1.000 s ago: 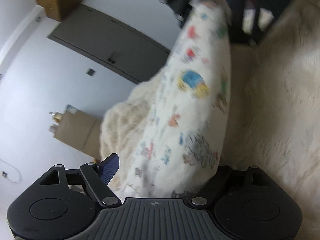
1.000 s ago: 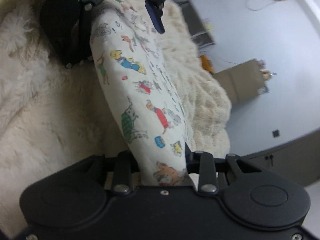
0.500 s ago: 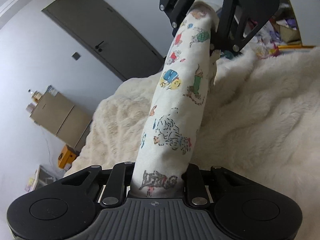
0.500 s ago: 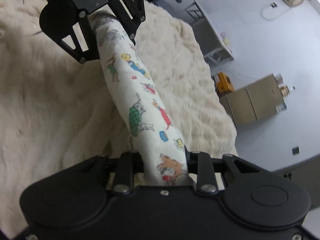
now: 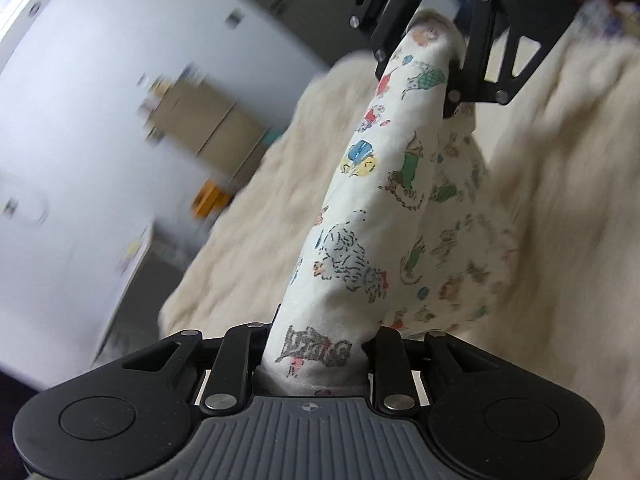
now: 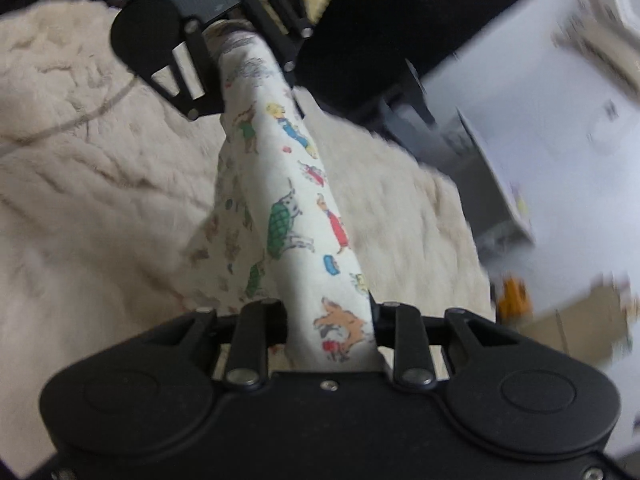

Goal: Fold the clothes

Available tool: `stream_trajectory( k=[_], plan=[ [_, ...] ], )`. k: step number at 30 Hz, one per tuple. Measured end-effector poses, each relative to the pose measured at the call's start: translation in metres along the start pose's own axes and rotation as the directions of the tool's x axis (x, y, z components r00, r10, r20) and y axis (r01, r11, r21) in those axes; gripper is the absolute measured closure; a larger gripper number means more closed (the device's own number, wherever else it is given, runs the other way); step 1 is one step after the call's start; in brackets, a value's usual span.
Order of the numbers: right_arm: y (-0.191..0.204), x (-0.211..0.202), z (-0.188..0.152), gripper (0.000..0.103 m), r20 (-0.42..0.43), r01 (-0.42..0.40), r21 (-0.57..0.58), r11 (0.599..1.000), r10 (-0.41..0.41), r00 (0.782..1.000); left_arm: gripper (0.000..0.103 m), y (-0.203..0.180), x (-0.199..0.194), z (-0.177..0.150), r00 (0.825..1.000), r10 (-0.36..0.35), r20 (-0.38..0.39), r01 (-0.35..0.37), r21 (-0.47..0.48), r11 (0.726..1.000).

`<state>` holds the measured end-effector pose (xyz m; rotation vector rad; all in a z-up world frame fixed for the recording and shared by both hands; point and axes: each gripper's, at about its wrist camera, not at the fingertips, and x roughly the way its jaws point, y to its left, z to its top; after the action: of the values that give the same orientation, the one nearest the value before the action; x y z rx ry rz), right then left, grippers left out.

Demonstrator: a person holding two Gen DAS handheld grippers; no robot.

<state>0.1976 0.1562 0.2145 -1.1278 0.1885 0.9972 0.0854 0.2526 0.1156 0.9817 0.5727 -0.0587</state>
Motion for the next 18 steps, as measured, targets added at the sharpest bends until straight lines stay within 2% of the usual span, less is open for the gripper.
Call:
stream_trajectory(
  k=[1, 2, 4, 5, 6, 8, 10, 11, 12, 13, 14, 15, 16, 17, 18],
  plan=[
    [0.009, 0.017, 0.014, 0.079, 0.030, 0.033, -0.016, 0.999, -0.033, 0.999, 0.081, 0.001, 0.001, -0.010, 0.999, 0.040, -0.016, -0.040, 0.012, 0.999],
    [0.018, 0.032, 0.026, 0.080, 0.060, 0.069, -0.030, 0.997, -0.067, 0.996, 0.081, 0.001, 0.004, -0.024, 0.992, 0.118, -0.036, -0.117, 0.039, 0.992],
    [0.036, 0.053, 0.044, 0.080, 0.132, 0.167, -0.053, 0.985, -0.159, 0.978, 0.082, -0.008, 0.008, -0.058, 0.947, 0.315, -0.057, -0.309, 0.097, 0.946],
    [0.053, 0.069, 0.055, 0.079, 0.183, 0.246, -0.056, 0.968, -0.232, 0.955, 0.082, -0.024, 0.013, -0.072, 0.945, 0.315, -0.083, -0.309, 0.078, 0.948],
    [0.068, 0.081, 0.061, 0.078, 0.208, 0.283, -0.070, 0.956, -0.264, 0.942, 0.082, -0.041, 0.018, -0.086, 0.943, 0.315, -0.109, -0.310, 0.058, 0.949],
    [0.109, 0.111, 0.061, 0.072, 0.225, 0.328, -0.138, 0.934, -0.293, 0.929, 0.077, -0.074, 0.028, -0.114, 0.936, 0.312, -0.161, -0.313, 0.019, 0.950],
    [0.151, 0.145, 0.051, 0.061, 0.190, 0.320, -0.220, 0.922, -0.282, 0.941, 0.072, -0.107, 0.038, -0.141, 0.928, 0.306, -0.212, -0.317, -0.021, 0.948],
    [0.181, 0.169, 0.040, 0.055, 0.140, 0.285, -0.283, 0.916, -0.255, 0.957, 0.068, -0.124, 0.044, -0.155, 0.923, 0.302, -0.238, -0.320, -0.040, 0.947],
    [0.197, 0.180, 0.033, 0.054, 0.099, 0.246, -0.317, 0.916, -0.226, 0.969, 0.064, -0.141, 0.049, -0.169, 0.918, 0.297, -0.263, -0.323, -0.060, 0.944],
    [0.231, 0.200, 0.015, 0.054, 0.012, 0.147, -0.389, 0.910, -0.154, 0.988, 0.064, -0.157, 0.054, -0.183, 0.912, 0.292, -0.288, -0.327, -0.079, 0.942],
    [0.258, 0.208, -0.003, 0.058, -0.038, 0.073, -0.445, 0.892, -0.100, 0.994, 0.069, -0.174, 0.059, -0.197, 0.906, 0.286, -0.313, -0.330, -0.098, 0.939],
    [0.264, 0.206, -0.010, 0.063, -0.026, 0.085, -0.451, 0.888, -0.109, 0.994, 0.066, -0.190, 0.064, -0.211, 0.899, 0.279, -0.337, -0.334, -0.117, 0.935],
    [0.266, 0.202, -0.014, 0.060, -0.018, 0.099, -0.445, 0.890, -0.119, 0.993, 0.062, -0.207, 0.069, -0.225, 0.892, 0.272, -0.361, -0.339, -0.136, 0.931],
    [0.257, 0.196, -0.012, 0.047, -0.021, 0.113, -0.400, 0.910, -0.132, 0.991, 0.048, -0.220, 0.072, -0.237, 0.885, 0.265, -0.382, -0.345, -0.158, 0.925],
    [0.245, 0.188, -0.010, 0.040, -0.022, 0.113, -0.352, 0.929, -0.129, 0.991, 0.034, -0.212, 0.065, -0.238, 0.883, 0.263, -0.388, -0.359, -0.198, 0.912]
  ],
)
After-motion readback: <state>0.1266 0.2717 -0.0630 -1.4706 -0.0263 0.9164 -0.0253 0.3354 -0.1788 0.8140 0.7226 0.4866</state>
